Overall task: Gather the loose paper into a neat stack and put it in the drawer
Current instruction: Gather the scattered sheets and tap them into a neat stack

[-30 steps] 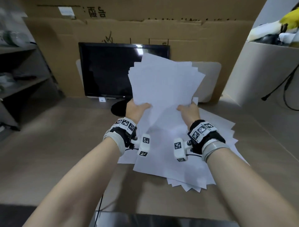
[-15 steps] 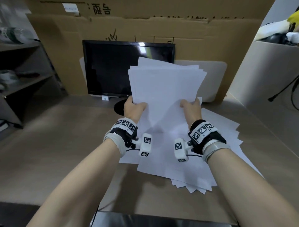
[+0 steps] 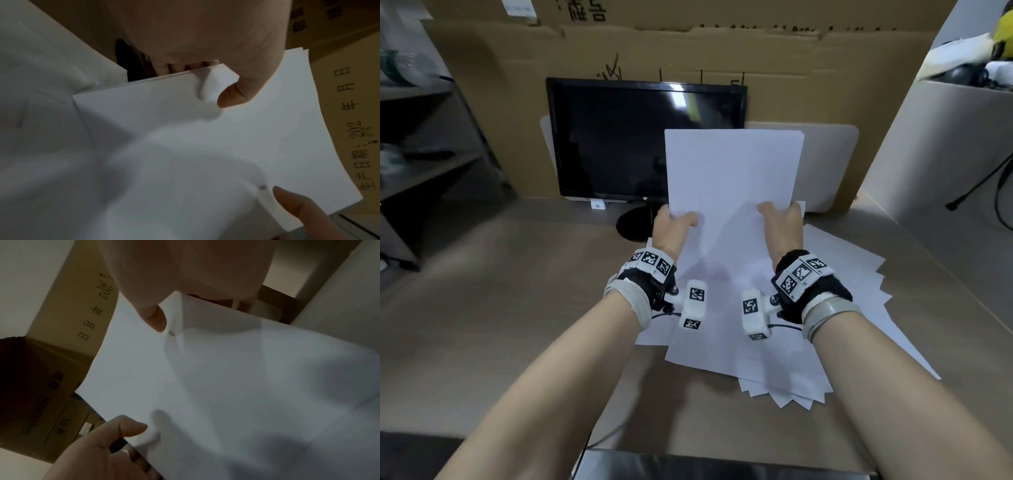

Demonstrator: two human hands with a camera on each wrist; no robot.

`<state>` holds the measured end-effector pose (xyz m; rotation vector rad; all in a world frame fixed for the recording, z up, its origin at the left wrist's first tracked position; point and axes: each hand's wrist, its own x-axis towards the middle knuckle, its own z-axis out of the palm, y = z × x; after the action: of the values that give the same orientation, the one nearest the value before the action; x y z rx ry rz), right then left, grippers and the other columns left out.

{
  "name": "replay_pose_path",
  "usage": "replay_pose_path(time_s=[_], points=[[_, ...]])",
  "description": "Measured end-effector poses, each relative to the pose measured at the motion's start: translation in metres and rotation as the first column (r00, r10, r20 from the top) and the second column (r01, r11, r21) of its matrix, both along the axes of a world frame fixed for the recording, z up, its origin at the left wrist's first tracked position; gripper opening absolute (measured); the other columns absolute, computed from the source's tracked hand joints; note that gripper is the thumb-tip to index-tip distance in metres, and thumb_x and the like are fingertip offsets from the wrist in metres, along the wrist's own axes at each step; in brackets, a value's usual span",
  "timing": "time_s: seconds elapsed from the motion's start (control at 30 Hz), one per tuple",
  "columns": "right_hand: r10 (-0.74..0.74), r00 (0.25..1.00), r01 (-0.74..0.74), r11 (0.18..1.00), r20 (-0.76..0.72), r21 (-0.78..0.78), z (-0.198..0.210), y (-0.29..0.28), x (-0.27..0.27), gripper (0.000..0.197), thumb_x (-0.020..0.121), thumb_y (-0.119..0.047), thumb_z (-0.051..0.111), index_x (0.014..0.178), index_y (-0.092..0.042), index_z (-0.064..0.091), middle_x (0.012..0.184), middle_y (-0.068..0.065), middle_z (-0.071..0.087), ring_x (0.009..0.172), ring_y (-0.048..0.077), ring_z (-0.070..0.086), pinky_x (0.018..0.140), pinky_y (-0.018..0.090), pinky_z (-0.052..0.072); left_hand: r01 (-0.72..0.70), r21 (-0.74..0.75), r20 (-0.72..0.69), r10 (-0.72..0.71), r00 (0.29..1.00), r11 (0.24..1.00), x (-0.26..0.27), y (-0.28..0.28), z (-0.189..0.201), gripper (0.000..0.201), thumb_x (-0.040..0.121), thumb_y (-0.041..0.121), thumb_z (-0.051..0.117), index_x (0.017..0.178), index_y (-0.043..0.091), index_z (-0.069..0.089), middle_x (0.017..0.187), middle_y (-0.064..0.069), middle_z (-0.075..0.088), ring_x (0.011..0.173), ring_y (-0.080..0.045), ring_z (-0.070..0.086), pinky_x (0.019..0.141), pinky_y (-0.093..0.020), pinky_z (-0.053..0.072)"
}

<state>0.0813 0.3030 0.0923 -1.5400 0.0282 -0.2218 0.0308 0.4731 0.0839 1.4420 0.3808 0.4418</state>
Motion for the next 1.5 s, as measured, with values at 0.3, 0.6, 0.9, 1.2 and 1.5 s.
replay_pose_path(time_s=[0.3,0.6,0.9,1.2,1.5], points=[[0.081,0.979,-0.11,0.983,-0.188,-0.147,-0.04,-0.016,-0.001,0.022,0.091,-0.003,0.062,0.113,0.001,0.064,0.099,0.007,0.066,0.093,0.024,0.061,0.081,0.03,0.047,0.148,0.176,-0.131,-0.126,0.983,0.973,0.003,-0.007,-0.03,0.027,0.095,-0.003,0.055,0.121,-0.002,0.064,0.11,-0.012,0.068,0.101,-0.026,0.064,0.087,-0.032,0.052],[-0.003,0.991,-0.051,0.91,-0.13,-0.411,-0.016,-0.041,-0.005,0.029,0.095,-0.01,0.046,0.118,-0.003,0.063,0.115,0.012,0.061,0.103,0.031,0.06,0.091,0.036,0.049,0.338,0.244,-0.295,-0.263,0.919,0.909,0.025,-0.004,-0.04,0.047,0.065,0.019,0.053,0.105,0.001,0.068,0.103,-0.02,0.069,0.097,-0.033,0.067,0.088,-0.041,0.053],[-0.092,0.89,-0.196,0.808,-0.446,-0.556,-0.049,-0.077,-0.026,0.042,0.103,-0.008,0.038,0.142,0.009,0.041,0.144,0.026,0.045,0.132,0.04,0.046,0.111,0.039,0.034,0.525,0.572,-0.69,0.023,0.724,0.63,-0.032,-0.03,-0.042,0.02,0.097,0.017,0.055,0.107,0.001,0.061,0.102,-0.013,0.058,0.111,-0.032,0.06,0.086,-0.032,0.046],[-0.098,0.839,-0.299,0.74,-0.535,-0.603,-0.051,-0.104,-0.044,0.054,0.086,-0.034,0.067,0.125,0.001,0.054,0.108,0.019,0.06,0.097,0.036,0.062,0.082,0.037,0.048,0.459,0.437,-0.658,-0.073,0.749,0.774,-0.033,-0.035,-0.037,0.049,0.091,0.022,0.069,0.128,-0.004,0.049,0.1,-0.014,0.059,0.076,-0.024,0.058,0.057,-0.029,0.044],[-0.04,0.804,-0.368,0.749,-0.593,-0.551,-0.052,-0.094,-0.043,0.032,0.085,-0.028,0.074,0.084,-0.003,0.054,0.071,0.01,0.054,0.059,0.024,0.051,0.054,0.029,0.038,0.437,0.371,-0.669,-0.09,0.737,0.82,-0.033,-0.021,-0.036,0.027,0.092,0.018,0.066,0.076,0.005,0.05,0.068,-0.009,0.05,0.057,-0.023,0.048,0.051,-0.026,0.037]])
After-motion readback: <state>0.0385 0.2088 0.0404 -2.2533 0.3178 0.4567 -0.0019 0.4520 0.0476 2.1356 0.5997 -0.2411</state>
